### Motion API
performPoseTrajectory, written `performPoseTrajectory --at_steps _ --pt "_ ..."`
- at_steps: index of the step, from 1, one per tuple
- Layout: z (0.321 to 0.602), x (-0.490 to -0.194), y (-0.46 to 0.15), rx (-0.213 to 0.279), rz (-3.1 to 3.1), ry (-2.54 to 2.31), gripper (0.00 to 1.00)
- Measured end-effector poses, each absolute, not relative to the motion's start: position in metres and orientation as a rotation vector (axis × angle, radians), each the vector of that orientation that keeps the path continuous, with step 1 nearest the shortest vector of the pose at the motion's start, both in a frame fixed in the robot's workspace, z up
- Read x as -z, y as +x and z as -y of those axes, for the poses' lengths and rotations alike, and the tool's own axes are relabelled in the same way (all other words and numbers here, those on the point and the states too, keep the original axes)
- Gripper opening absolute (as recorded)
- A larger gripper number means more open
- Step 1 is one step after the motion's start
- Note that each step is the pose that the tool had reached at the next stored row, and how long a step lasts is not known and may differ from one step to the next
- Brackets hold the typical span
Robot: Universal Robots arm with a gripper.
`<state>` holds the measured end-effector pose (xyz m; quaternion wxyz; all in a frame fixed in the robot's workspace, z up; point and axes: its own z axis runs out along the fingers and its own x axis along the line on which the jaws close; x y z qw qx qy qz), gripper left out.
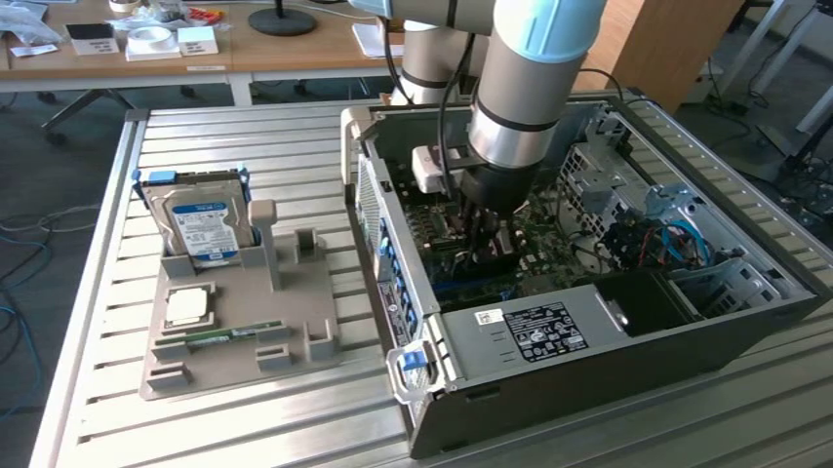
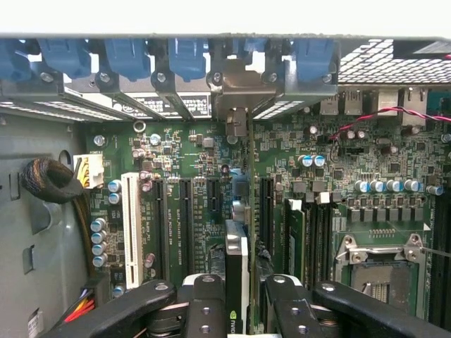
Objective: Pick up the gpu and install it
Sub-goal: 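Insert the gpu into the slot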
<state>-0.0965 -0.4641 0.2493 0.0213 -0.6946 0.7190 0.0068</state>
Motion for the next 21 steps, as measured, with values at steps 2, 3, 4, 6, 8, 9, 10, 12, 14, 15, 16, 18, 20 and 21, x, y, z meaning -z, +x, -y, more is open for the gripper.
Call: performPoseTrajectory --at_steps 2,3,4,6,8,9,10,12,14,15,16,18,20,21 --pt "0.4641 -0.2489 -0.0968 -0.021 -2.229 -2.153 0.26" --pt "0.4641 -0.2485 -0.0969 -0.021 -2.229 -2.153 0.26" --pt "0.4641 -0.2479 -0.0969 -0.021 -2.229 -2.153 0.26" --pt "0.464 -0.2462 -0.097 -0.021 -2.228 -2.153 0.26" --pt "0.4641 -0.2459 -0.097 -0.021 -2.228 -2.153 0.26" --pt "0.4641 -0.246 -0.097 -0.021 -2.229 -2.153 0.26" --pt "0.4641 -0.246 -0.0971 -0.021 -2.229 -2.153 0.26" --pt "0.4641 -0.2459 -0.0971 -0.021 -2.229 -2.153 0.26" --pt "0.4641 -0.246 -0.0971 -0.021 -2.229 -2.153 0.26" --pt "0.4641 -0.2459 -0.0971 -0.021 -2.229 -2.153 0.26" --pt "0.4641 -0.2459 -0.0971 -0.021 -2.229 -2.153 0.26" --pt "0.4641 -0.2459 -0.0971 -0.021 -2.229 -2.153 0.26" --pt "0.464 -0.2456 -0.0973 -0.022 -2.229 -2.152 0.27" --pt "0.464 -0.2456 -0.0973 -0.021 -2.229 -2.152 0.33"
